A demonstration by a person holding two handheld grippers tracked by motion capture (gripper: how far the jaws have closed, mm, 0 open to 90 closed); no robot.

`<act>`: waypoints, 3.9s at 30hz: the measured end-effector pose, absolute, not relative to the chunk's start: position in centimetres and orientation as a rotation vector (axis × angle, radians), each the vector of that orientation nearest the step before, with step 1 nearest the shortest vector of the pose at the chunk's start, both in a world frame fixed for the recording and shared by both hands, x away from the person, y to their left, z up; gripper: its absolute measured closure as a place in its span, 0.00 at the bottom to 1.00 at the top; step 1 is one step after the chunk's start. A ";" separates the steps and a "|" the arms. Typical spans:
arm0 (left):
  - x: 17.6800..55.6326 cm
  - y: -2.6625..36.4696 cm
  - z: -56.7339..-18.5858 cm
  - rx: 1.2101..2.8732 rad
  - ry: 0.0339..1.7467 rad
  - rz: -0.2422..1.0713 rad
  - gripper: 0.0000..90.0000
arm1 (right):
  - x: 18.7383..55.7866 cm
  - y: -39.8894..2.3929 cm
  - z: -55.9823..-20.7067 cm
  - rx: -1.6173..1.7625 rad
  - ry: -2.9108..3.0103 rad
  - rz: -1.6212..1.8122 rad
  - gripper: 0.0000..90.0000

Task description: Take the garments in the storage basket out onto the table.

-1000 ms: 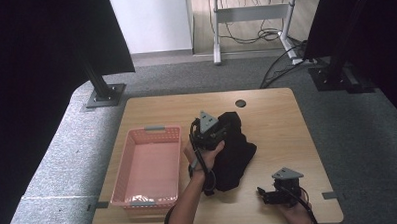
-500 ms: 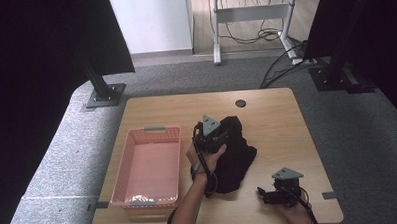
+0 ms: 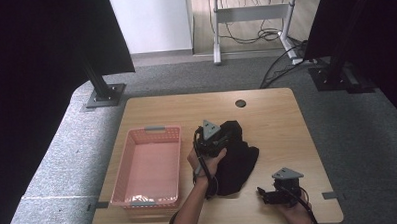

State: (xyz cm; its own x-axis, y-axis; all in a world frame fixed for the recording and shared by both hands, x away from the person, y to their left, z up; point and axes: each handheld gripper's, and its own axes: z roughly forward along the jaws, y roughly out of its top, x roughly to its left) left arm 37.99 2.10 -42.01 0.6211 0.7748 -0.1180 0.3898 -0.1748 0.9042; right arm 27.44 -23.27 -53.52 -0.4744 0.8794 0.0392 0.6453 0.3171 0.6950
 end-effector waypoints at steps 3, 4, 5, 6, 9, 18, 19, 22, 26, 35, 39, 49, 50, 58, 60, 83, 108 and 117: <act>37.8 2.0 -42.6 1.807 0.946 0.459 0.83 | 27.4 -23.3 -53.5 1.366 2.242 0.938 0.05; 37.8 2.0 -42.9 1.812 0.947 0.459 0.83 | 27.4 -23.3 -53.5 1.366 2.242 0.938 0.05; 37.6 1.9 -43.6 1.822 0.953 0.449 0.83 | 27.4 -23.3 -53.5 1.366 2.243 0.938 0.05; 37.6 1.9 -43.6 1.822 0.953 0.449 0.83 | 27.4 -23.3 -53.5 1.366 2.243 0.938 0.05; 37.4 1.9 -44.3 1.828 0.954 0.441 0.83 | 27.4 -23.3 -53.5 1.363 2.243 0.938 0.05; 37.2 1.7 -44.6 1.838 0.952 0.422 0.82 | 27.4 -23.3 -53.5 1.363 2.243 0.938 0.05; 37.2 1.7 -44.6 1.840 0.951 0.419 0.82 | 27.4 -23.3 -53.5 1.363 2.243 0.938 0.05; 37.4 2.0 -44.5 1.849 0.948 0.411 0.81 | 27.4 -23.3 -53.5 1.363 2.243 0.938 0.05; 37.6 2.2 -44.5 1.846 0.954 0.407 0.81 | 27.4 -23.3 -53.5 1.363 2.243 0.938 0.05; 37.6 2.4 -44.3 1.841 0.965 0.405 0.74 | 27.4 -23.3 -53.5 1.363 2.243 0.938 0.05; 37.5 2.7 -44.3 1.828 0.977 0.403 0.63 | 27.4 -23.3 -53.5 1.363 2.243 0.938 0.05; 37.4 2.5 -43.9 1.918 0.996 0.428 0.39 | 27.4 -23.3 -53.5 1.363 2.243 0.937 0.05; 37.4 2.6 -43.9 1.913 0.999 0.429 0.38 | 27.4 -23.3 -53.5 1.363 2.243 0.937 0.05; 37.1 3.4 -43.6 1.854 1.027 0.441 0.33 | 27.4 -23.3 -53.5 1.363 2.243 0.937 0.05; 37.0 3.5 -43.6 1.844 1.029 0.443 0.32 | 27.4 -23.3 -53.5 1.363 2.243 0.937 0.05; 35.0 4.8 -42.0 1.852 0.943 0.480 0.33 | 27.4 -23.3 -53.5 1.362 2.245 0.937 0.05; 30.2 13.8 -42.1 1.825 0.935 0.444 0.33 | 27.4 -23.3 -53.5 1.362 2.245 0.937 0.05; 29.3 16.5 -42.9 1.865 0.965 0.460 0.33 | 27.4 -23.3 -53.5 1.362 2.245 0.937 0.05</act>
State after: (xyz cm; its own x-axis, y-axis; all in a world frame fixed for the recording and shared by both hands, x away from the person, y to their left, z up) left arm 29.27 16.48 -42.92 0.6172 0.7818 -0.0884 0.4235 -0.2355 0.8747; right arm 27.40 -23.27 -53.52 -0.4753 0.8790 0.0395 0.6461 0.3182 0.6937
